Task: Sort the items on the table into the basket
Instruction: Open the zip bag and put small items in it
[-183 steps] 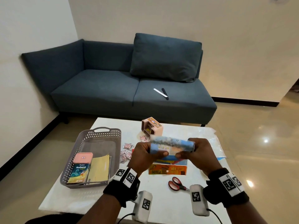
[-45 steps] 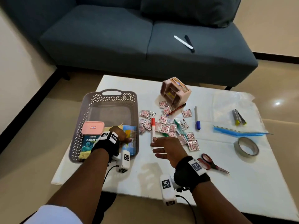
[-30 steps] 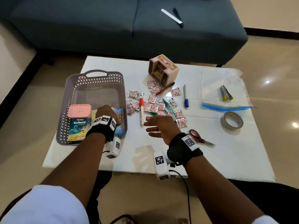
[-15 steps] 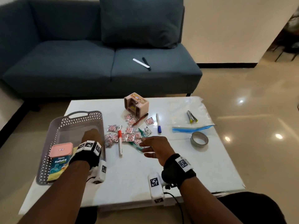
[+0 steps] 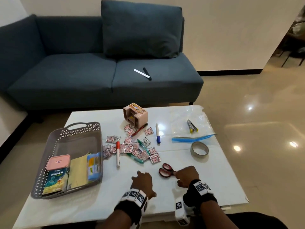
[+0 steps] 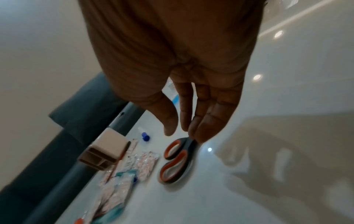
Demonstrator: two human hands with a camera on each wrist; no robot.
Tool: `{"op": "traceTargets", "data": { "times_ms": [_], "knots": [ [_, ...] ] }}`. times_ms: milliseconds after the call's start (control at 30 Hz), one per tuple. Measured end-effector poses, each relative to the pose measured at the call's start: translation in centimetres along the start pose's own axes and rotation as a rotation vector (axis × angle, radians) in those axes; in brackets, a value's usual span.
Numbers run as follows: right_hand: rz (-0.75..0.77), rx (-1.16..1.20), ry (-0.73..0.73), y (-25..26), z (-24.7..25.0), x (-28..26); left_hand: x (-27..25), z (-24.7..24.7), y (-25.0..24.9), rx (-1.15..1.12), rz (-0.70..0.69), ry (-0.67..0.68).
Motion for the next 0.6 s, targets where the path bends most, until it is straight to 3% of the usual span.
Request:
{"op": "traceTargets", "data": {
  "times_ms": [133,267,367,600],
  "knots": [
    [0.002,-0.303,-0.116,-1.8,1.9,2.9,2.2,-3.1,-1.0,-0.026,0.129,0.074],
    [0.125,-0.337,-0.197,-1.1,1.9,3.9,4.5,-3.7,-2.3,0.029,0.171,0.133],
    [0.209,-0.433,-0.167,-0.9,1.3,4.5,4.6,-3.1,-3.0,-0.014,0.212,0.194],
    [0.306,-0.587,-0.127,-0.7,0.9,7.6,4.8,-3.0,-3.1,-0.041,0.276,0.197]
  ]
}}
Point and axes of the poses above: each hand's wrist, its own x-axis towards the middle knuckle, its own z-axis out of the back of the hand, y = z × x, the point moved 2 cm from there along x, towards the middle knuckle, and after that the axes turned 5 degrees about z, right-handed, at the moved point
